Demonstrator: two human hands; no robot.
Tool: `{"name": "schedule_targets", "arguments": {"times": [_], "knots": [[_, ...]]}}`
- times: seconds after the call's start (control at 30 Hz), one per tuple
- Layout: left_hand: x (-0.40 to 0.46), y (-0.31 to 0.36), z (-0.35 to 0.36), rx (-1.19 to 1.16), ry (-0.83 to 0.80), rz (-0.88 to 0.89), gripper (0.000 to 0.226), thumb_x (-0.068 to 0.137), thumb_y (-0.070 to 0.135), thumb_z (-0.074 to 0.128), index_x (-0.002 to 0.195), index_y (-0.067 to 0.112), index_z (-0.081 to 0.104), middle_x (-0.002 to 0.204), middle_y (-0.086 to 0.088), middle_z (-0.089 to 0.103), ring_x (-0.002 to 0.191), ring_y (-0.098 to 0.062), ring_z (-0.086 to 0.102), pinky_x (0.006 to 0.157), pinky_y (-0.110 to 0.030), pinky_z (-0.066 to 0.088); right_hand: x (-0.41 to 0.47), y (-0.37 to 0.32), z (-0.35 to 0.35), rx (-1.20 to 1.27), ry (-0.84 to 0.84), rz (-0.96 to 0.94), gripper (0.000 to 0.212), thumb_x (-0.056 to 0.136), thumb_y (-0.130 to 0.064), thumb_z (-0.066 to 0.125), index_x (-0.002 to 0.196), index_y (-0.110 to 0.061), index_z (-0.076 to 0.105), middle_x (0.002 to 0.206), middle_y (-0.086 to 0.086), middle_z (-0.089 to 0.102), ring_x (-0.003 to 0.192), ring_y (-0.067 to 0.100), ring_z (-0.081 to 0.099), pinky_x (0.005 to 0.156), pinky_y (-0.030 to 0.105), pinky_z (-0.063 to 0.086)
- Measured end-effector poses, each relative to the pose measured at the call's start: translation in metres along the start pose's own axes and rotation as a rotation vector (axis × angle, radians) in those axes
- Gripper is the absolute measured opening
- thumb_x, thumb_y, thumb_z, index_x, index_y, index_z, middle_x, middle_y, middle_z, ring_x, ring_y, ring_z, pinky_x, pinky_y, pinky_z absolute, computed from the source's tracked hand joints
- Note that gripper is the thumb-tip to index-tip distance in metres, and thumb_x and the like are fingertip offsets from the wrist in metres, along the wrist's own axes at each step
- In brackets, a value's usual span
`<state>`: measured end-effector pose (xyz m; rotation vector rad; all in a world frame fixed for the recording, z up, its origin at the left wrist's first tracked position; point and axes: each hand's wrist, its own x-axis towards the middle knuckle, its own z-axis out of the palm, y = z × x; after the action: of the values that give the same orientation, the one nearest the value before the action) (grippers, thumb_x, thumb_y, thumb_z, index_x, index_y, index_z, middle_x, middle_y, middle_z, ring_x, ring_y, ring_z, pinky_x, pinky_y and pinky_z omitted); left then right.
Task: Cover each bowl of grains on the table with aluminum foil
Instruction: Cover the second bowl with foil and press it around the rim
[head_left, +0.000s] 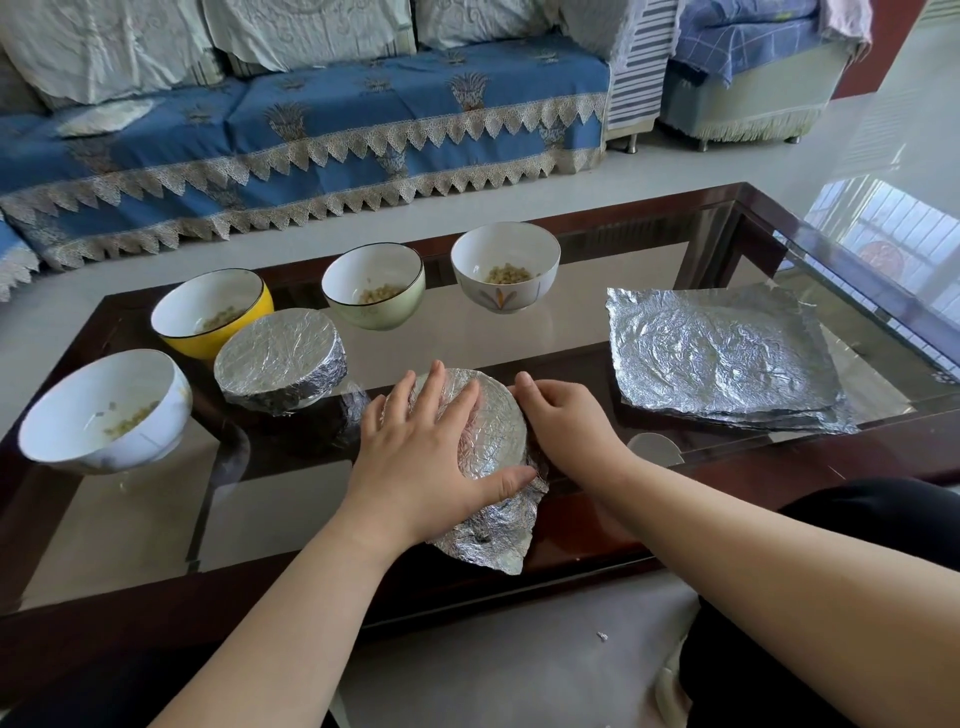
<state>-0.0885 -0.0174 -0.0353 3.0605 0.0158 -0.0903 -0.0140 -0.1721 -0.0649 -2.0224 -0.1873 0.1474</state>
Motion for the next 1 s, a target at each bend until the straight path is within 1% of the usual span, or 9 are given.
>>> {"name": "schedule_targets", "arguments": {"times": [0.13, 0.3, 0.43, 0.5, 0.6, 0.7, 0.77, 0.9, 1.0], "knots": [[-0.001, 0.0, 0.001, -0.003, 0.026, -0.006, 0.121, 0.051, 0.102, 0.001, 0.155, 0.041, 0.005, 0.166, 0.002, -0.006, 0.152, -0.022, -0.005, 0.12, -0.049, 0.003, -0.013, -0.003, 0.004, 0.021, -0.023, -0.037, 0.053, 0.103, -0.038, 0.037, 0.088, 0.008, 0.059, 0.073, 0.018, 0.061, 0.067, 0.024, 0.053, 0.066, 0.038, 0.041], [-0.003, 0.003, 0.002, -0.012, 0.035, -0.065, 0.118, 0.054, 0.1, 0.005, 0.156, 0.04, 0.007, 0.166, 0.002, -0.004, 0.152, -0.023, -0.004, 0.119, -0.049, 0.002, -0.017, 0.002, 0.01, 0.279, -0.089, 0.034, 0.048, 0.103, -0.042, 0.034, 0.105, -0.012, 0.071, 0.1, 0.006, 0.074, 0.098, 0.021, 0.067, 0.09, 0.04, 0.051], [-0.003, 0.007, 0.002, -0.017, 0.047, -0.137, 0.124, 0.051, 0.101, -0.003, 0.157, 0.036, 0.005, 0.166, -0.003, -0.004, 0.152, -0.027, -0.005, 0.121, -0.052, 0.004, -0.018, 0.0, 0.011, 0.398, -0.1, 0.083, 0.047, 0.098, -0.056, 0.036, 0.115, -0.019, 0.061, 0.101, -0.002, 0.065, 0.079, 0.008, 0.059, 0.068, 0.026, 0.046], [-0.003, 0.008, 0.002, -0.014, 0.03, -0.152, 0.128, 0.048, 0.101, -0.007, 0.157, 0.035, 0.003, 0.166, -0.004, -0.006, 0.152, -0.029, -0.006, 0.12, -0.053, 0.004, -0.016, 0.002, 0.009, 0.356, -0.117, 0.07, 0.049, 0.099, -0.056, 0.035, 0.113, -0.016, 0.06, 0.099, -0.001, 0.063, 0.08, 0.009, 0.059, 0.07, 0.027, 0.046], [-0.003, 0.007, 0.002, -0.018, 0.023, -0.158, 0.128, 0.048, 0.101, -0.006, 0.157, 0.035, 0.003, 0.166, -0.004, -0.007, 0.152, -0.029, -0.007, 0.12, -0.054, 0.004, -0.021, 0.001, 0.007, 0.348, -0.129, 0.017, 0.045, 0.1, -0.047, 0.041, 0.11, -0.009, 0.062, 0.088, 0.002, 0.063, 0.07, 0.005, 0.057, 0.067, 0.022, 0.046], [-0.003, 0.006, 0.002, -0.015, 0.033, -0.163, 0.128, 0.048, 0.101, -0.006, 0.157, 0.035, 0.004, 0.166, -0.005, -0.006, 0.152, -0.029, -0.005, 0.12, -0.053, 0.005, -0.026, 0.005, 0.01, 0.346, -0.107, -0.081, 0.038, 0.102, -0.032, 0.046, 0.109, 0.001, 0.064, 0.088, 0.005, 0.069, 0.076, 0.009, 0.06, 0.076, 0.021, 0.043], [-0.002, 0.006, 0.002, -0.008, 0.03, -0.165, 0.128, 0.047, 0.1, -0.006, 0.157, 0.035, 0.004, 0.166, -0.005, -0.006, 0.152, -0.029, -0.005, 0.12, -0.053, 0.005, -0.029, 0.005, 0.012, 0.367, -0.104, -0.067, 0.032, 0.102, -0.031, 0.045, 0.112, -0.01, 0.068, 0.077, -0.014, 0.069, 0.071, -0.002, 0.06, 0.073, 0.017, 0.044], [-0.003, 0.006, 0.002, 0.001, 0.032, -0.166, 0.129, 0.047, 0.101, -0.008, 0.157, 0.034, 0.005, 0.166, -0.005, -0.005, 0.152, -0.03, -0.005, 0.12, -0.054, 0.006, -0.03, 0.008, 0.018, 0.442, -0.096, -0.001, 0.037, 0.097, -0.048, 0.045, 0.116, -0.026, 0.068, 0.104, -0.003, 0.074, 0.103, 0.014, 0.067, 0.095, 0.039, 0.051], [-0.002, 0.006, 0.002, 0.003, 0.039, -0.165, 0.13, 0.047, 0.1, -0.009, 0.157, 0.034, 0.007, 0.166, -0.005, -0.003, 0.152, -0.03, -0.003, 0.12, -0.053, 0.007, -0.03, 0.006, 0.02, 0.5, -0.094, 0.036, 0.041, 0.093, -0.053, 0.045, 0.108, -0.024, 0.071, 0.101, 0.016, 0.071, 0.101, 0.032, 0.066, 0.094, 0.051, 0.051]]}}
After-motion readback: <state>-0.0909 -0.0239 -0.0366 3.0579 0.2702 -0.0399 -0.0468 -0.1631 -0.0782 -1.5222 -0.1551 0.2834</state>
